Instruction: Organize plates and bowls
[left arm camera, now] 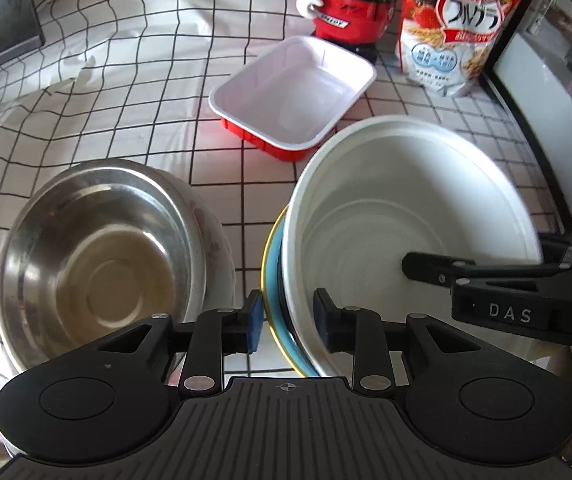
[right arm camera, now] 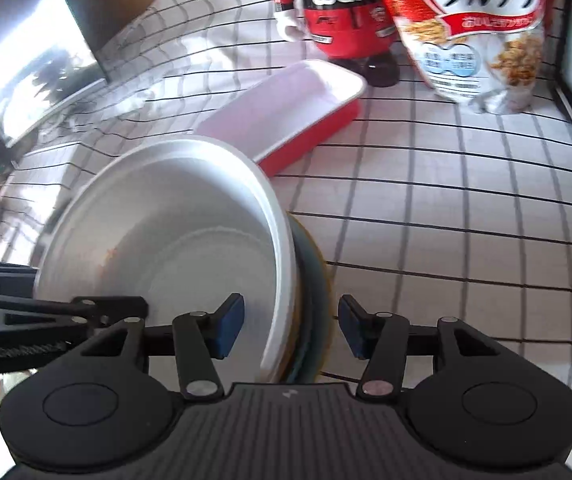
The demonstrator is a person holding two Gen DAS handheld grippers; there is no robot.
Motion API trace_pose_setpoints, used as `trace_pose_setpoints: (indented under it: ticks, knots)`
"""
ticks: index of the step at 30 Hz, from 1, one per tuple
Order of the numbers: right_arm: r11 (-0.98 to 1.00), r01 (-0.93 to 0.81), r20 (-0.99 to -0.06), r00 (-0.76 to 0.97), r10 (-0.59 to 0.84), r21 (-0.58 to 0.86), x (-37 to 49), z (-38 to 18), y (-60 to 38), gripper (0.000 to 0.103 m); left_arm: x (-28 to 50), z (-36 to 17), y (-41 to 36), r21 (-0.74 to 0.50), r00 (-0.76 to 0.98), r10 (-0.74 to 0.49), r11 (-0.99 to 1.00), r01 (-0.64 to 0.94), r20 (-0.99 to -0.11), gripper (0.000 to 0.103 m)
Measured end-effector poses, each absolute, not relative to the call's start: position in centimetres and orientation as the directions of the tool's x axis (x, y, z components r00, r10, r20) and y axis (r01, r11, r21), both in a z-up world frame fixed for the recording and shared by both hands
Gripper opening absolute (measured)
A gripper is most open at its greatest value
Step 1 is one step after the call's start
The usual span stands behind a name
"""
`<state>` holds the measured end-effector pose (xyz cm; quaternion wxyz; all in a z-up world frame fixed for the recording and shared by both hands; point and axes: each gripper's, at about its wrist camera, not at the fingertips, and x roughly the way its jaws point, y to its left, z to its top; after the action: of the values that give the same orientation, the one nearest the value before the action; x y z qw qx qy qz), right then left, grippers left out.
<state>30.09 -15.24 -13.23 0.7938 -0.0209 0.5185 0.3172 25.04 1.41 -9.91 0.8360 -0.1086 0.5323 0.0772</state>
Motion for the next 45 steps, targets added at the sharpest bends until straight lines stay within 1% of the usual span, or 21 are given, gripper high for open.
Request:
trace_pose_setpoints:
  ticks: [4, 10, 13, 16, 19, 23, 29, 35, 37, 39, 42, 45]
  knots:
    - [0.818, -0.505, -0.844, 0.280, 0.458, 0.277, 30.0, -12.8, -16.0, 0.053, 24.6, -9.5, 2.1, -0.155, 0.457, -0.023, 0.954, -0.256, -0.889, 0.035]
    - [0.821, -0.494, -0.835, 0.292, 0.466, 0.285, 30.6, -12.0, -16.8, 0.054, 24.5, -8.2, 4.0, -0.245, 0.496, -0.077, 0.928, -0.282, -0.865, 0.035]
    - [0.813, -0.493, -0.829, 0.278, 0.485, 0.310, 30.9, -11.8, -16.8, 0.054, 24.6, -7.3, 4.4, -0.241, 0.514, -0.063, 0.927, -0.288, -0.855, 0.035]
    - [0.803, -0.491, -0.832, 0.245, 0.499, 0.337, 31.2, -12.1, -16.3, 0.054, 24.8, -7.1, 4.9, -0.259, 0.506, -0.076, 0.917, -0.303, -0.859, 0.035]
    - [0.802, -0.483, -0.842, 0.213, 0.496, 0.350, 31.4, -12.8, -15.5, 0.054, 25.1, -7.5, 4.7, -0.221, 0.466, -0.054, 0.924, -0.313, -0.883, 0.035]
    - [0.802, -0.475, -0.853, 0.176, 0.491, 0.363, 31.5, -13.6, -14.9, 0.054, 25.6, -8.5, 4.7, -0.249, 0.427, -0.096, 0.915, -0.317, -0.899, 0.035]
    - [0.797, -0.477, -0.858, 0.153, 0.490, 0.370, 31.7, -13.8, -14.8, 0.053, 26.7, -9.9, 4.0, -0.202, 0.372, -0.077, 0.928, -0.313, -0.925, 0.035]
    - [0.773, -0.454, -0.840, 0.089, 0.535, 0.444, 32.0, -14.4, -15.4, 0.052, 27.6, -10.8, 3.2, -0.193, 0.347, -0.086, 0.939, -0.285, -0.934, 0.036]
    - [0.749, -0.444, -0.828, 0.029, 0.560, 0.491, 31.8, -14.9, -15.4, 0.053, 27.9, -11.0, 3.2, -0.197, 0.344, -0.091, 0.937, -0.287, -0.935, 0.040]
    - [0.747, -0.447, -0.823, 0.038, 0.566, 0.493, 31.5, -15.0, -15.4, 0.055, 27.9, -11.1, 3.2, -0.199, 0.343, -0.094, 0.937, -0.286, -0.935, 0.040]
    - [0.749, -0.436, -0.821, 0.040, 0.569, 0.499, 31.6, -15.1, -15.4, 0.055, 28.0, -11.1, 3.1, -0.199, 0.343, -0.097, 0.940, -0.276, -0.934, 0.042]
    - [0.753, -0.432, -0.822, 0.044, 0.568, 0.497, 31.5, -15.0, -15.4, 0.056, 28.0, -11.2, 3.4, -0.209, 0.346, -0.108, 0.940, -0.270, -0.932, 0.042]
